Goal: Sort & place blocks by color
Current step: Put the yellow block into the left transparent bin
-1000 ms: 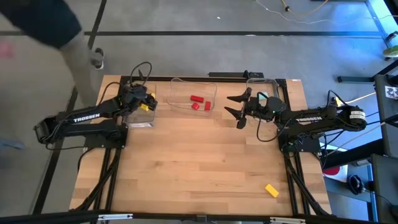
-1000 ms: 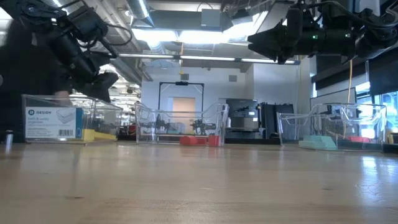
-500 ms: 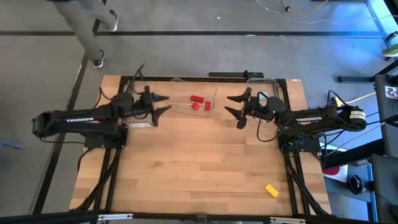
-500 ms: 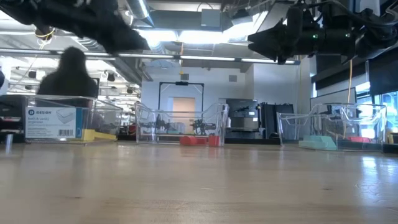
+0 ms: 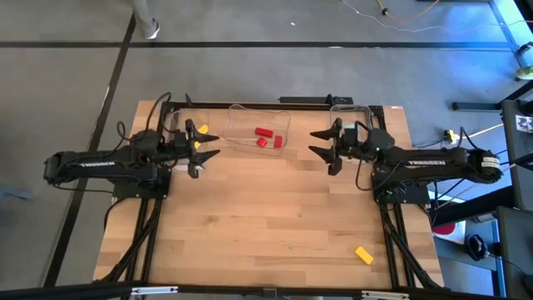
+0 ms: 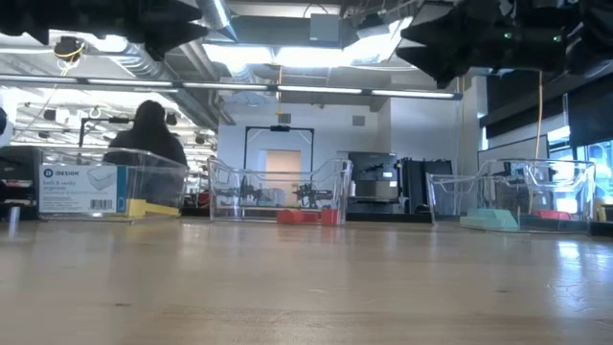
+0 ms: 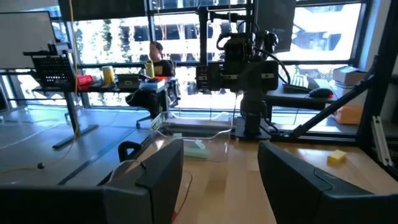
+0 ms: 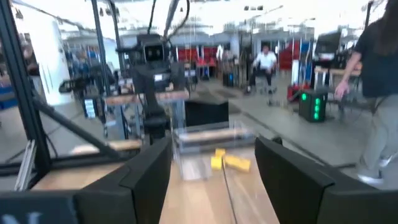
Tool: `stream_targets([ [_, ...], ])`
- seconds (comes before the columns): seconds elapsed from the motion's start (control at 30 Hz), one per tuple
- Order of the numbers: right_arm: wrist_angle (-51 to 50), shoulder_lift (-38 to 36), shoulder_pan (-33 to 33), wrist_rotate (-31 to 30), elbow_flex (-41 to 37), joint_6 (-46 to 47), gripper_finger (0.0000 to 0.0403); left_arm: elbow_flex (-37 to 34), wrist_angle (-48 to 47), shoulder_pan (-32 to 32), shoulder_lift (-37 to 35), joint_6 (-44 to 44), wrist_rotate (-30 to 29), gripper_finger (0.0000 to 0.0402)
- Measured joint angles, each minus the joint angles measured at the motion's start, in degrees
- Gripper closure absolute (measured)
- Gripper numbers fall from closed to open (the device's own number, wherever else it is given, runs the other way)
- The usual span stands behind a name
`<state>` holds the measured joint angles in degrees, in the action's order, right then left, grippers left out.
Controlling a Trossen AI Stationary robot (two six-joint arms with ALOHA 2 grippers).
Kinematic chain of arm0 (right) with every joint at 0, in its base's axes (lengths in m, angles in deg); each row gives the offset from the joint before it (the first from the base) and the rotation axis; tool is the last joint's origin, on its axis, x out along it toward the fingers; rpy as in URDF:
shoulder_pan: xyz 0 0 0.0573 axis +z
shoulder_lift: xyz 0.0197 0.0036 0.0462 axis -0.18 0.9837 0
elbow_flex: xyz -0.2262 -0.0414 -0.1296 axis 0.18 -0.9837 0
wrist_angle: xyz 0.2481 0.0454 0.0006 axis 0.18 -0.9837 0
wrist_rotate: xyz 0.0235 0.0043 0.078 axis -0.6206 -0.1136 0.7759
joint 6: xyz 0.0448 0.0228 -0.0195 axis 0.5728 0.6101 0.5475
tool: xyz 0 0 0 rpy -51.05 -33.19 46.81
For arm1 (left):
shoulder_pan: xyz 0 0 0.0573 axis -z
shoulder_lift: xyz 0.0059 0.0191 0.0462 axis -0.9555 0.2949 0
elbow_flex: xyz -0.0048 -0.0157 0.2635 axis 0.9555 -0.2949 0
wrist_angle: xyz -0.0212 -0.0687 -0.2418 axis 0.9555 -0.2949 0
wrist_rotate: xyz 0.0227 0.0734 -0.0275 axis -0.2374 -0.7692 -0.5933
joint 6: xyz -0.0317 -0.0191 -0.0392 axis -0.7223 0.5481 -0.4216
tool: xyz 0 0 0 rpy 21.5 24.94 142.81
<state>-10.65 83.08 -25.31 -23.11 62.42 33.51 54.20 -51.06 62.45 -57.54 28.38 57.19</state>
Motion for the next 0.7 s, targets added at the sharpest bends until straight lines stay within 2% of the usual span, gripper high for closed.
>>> stream_targets([
  [0.17, -4.89, -3.74, 0.00, 0.00, 0.00, 0.22, 0.0168, -0.40, 0.05, -0.01, -1.30, -0.02, -0.16, 0.0204],
  [0.27, -6.33, -4.78, 0.00, 0.76, 0.00, 6.44, 0.0168, -0.40, -0.02, -0.01, -1.25, -0.02, -0.16, 0.0204],
  [0.37, -12.07, -4.76, 0.44, 8.18, 2.09, 10.83, 0.0168, -0.40, 0.11, -0.01, -1.24, -0.04, -0.16, 0.0204],
  [0.43, -19.62, -4.16, 2.40, 11.31, 5.19, 12.73, 0.0168, -0.40, 0.08, -0.01, -1.24, -0.04, -0.19, 0.0204],
  [0.53, -37.91, -2.64, 7.78, 10.99, 10.67, 15.75, 0.0168, -0.40, 0.04, -0.02, -1.21, -0.04, -0.20, 0.0204],
  [0.63, -53.79, -0.20, 15.97, 10.51, 16.48, 22.03, 0.0168, -0.40, 0.06, -0.01, -1.24, -0.07, -0.19, 0.0204],
  [0.7, -64.61, 1.90, 22.70, 7.98, 20.06, 29.99, 0.0168, -0.40, 0.05, -0.01, -1.21, -0.07, -0.19, 0.0204],
])
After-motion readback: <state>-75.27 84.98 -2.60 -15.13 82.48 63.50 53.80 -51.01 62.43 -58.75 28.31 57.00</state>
